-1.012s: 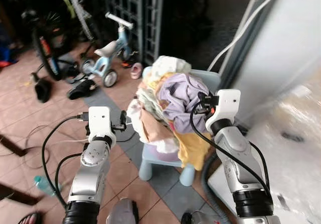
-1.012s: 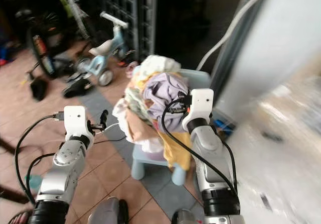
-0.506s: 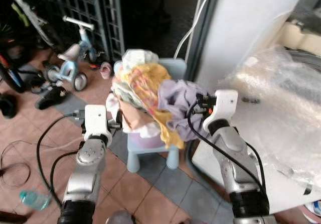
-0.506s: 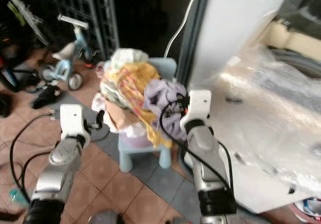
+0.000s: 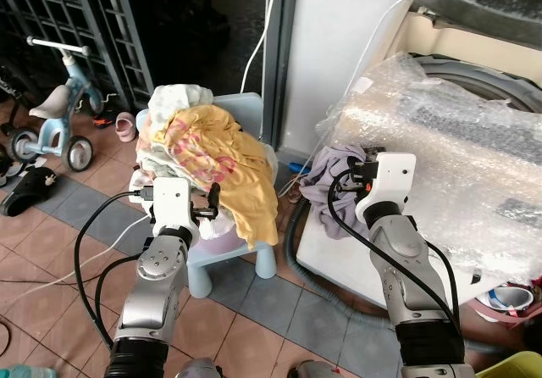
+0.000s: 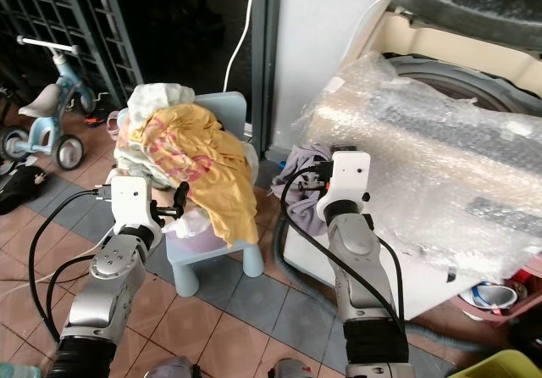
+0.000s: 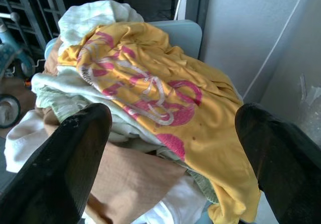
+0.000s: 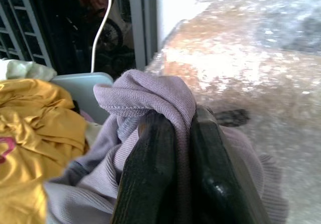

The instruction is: Clothes washing

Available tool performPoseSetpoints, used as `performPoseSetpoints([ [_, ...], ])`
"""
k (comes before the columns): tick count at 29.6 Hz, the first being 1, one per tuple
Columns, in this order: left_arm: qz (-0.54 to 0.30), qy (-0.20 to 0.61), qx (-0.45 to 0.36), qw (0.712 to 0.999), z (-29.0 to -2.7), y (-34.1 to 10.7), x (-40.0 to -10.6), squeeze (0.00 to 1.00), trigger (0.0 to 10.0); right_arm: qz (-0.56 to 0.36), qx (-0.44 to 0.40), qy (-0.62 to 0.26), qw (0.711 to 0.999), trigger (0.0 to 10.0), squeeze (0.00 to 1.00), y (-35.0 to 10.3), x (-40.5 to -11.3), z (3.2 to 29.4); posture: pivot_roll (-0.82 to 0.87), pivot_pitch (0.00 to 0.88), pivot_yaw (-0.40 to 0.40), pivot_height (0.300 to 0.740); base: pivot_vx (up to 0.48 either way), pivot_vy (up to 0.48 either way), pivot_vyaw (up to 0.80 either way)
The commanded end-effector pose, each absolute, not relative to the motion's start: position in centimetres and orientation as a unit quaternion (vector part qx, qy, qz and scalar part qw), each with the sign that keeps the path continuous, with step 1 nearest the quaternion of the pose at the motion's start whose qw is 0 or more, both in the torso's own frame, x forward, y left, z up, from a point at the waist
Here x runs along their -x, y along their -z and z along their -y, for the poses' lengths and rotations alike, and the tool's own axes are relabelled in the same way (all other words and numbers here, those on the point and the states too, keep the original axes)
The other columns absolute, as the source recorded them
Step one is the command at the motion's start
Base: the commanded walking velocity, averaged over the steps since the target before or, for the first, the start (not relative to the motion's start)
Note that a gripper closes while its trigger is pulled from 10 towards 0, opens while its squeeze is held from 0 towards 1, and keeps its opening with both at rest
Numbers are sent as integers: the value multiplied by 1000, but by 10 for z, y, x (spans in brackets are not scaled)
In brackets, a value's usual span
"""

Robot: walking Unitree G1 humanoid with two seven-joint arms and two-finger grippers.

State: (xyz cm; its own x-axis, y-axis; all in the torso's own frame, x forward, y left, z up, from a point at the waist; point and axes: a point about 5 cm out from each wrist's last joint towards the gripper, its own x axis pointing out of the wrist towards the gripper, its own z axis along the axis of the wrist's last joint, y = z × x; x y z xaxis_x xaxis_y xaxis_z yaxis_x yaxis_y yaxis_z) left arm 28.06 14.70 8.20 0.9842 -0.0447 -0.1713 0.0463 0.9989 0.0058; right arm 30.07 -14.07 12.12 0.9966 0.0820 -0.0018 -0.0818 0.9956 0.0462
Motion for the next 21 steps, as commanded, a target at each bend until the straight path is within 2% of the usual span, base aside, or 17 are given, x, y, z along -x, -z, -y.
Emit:
performPoseSetpoints([
  [1, -81, 30, 2, 996, -143, -83, -280, 0, 10000, 16, -17, -32, 999, 10000, 0, -128, -302, 146, -20, 0, 9, 740, 0, -364, -788],
  [4, -82, 31, 2, 996, -143, -83, -280, 0, 10000, 16, -16, -33, 999, 10000, 0, -127, -302, 146, -22, 0, 9, 740, 0, -359, -700],
  [9, -83, 32, 2, 996, -143, -82, -280, 0, 10000, 16, -14, -32, 999, 10000, 0, -127, -302, 146, -22, 0, 10, 740, 0, -347, 0],
  [21, -83, 17, 13, 996, -148, -83, -279, 0, 10000, 33, -1, -63, 997, 10000, 0, -136, -305, 138, -22, 0, 9, 740, 0, 0, 0],
])
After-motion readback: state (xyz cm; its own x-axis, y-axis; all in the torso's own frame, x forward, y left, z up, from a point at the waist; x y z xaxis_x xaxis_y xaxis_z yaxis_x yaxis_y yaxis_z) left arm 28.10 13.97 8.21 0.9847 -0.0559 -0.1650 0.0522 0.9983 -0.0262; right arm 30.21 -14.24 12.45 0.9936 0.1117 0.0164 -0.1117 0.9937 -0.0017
